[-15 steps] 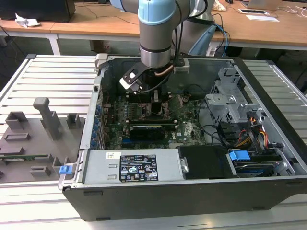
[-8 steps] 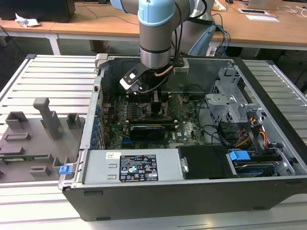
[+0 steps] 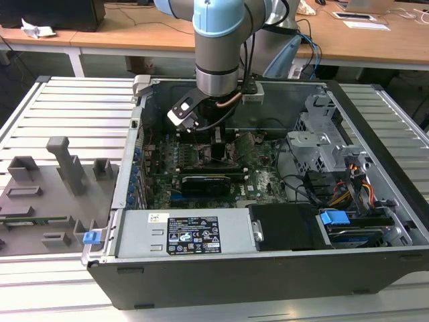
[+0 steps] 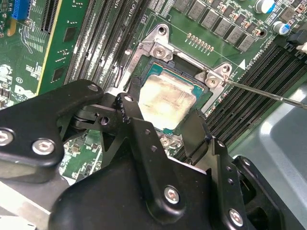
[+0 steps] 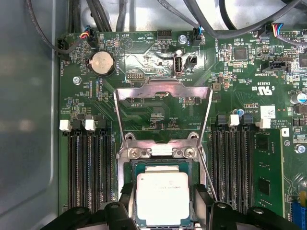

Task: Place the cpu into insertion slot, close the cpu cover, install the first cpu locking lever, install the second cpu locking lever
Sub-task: 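Place the cpu into insertion slot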

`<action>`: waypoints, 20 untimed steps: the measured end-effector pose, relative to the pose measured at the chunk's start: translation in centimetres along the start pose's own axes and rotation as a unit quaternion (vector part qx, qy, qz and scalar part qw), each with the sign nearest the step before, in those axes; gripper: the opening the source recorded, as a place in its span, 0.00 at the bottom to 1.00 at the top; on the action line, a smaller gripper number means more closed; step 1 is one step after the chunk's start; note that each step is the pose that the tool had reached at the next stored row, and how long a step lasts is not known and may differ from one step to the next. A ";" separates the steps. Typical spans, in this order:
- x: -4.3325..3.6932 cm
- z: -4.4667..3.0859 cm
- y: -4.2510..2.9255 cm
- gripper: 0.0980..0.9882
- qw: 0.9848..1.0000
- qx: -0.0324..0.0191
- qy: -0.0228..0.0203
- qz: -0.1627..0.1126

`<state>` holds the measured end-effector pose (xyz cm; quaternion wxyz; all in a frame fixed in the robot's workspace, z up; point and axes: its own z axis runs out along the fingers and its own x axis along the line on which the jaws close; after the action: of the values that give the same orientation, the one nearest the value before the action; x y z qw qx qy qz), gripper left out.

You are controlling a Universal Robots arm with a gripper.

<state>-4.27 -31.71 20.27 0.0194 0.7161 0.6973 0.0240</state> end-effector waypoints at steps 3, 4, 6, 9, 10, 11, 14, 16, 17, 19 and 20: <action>0.00 -0.05 0.01 0.57 1.000 0.000 0.000 0.000; 0.00 -0.24 0.01 0.57 1.000 0.000 0.000 0.000; 0.00 -0.51 0.03 0.55 1.000 0.000 0.000 0.000; 0.01 -0.96 0.06 0.41 1.000 0.000 0.000 0.000; 0.01 -1.12 0.07 0.34 1.000 0.000 0.000 0.000; 0.01 -1.23 0.08 0.27 1.000 0.000 0.000 0.000; 0.01 -1.55 0.10 0.14 1.000 0.000 0.000 0.000; 0.01 -1.62 0.10 0.07 1.000 0.000 0.000 0.000; 0.01 -1.68 0.11 0.01 1.000 0.000 0.000 0.000; 0.01 -1.75 0.11 0.01 1.000 0.000 0.000 0.000; 0.01 -1.82 0.11 0.01 1.000 0.000 0.000 0.000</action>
<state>-4.27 -31.71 22.09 0.0192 0.7161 0.6973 0.0237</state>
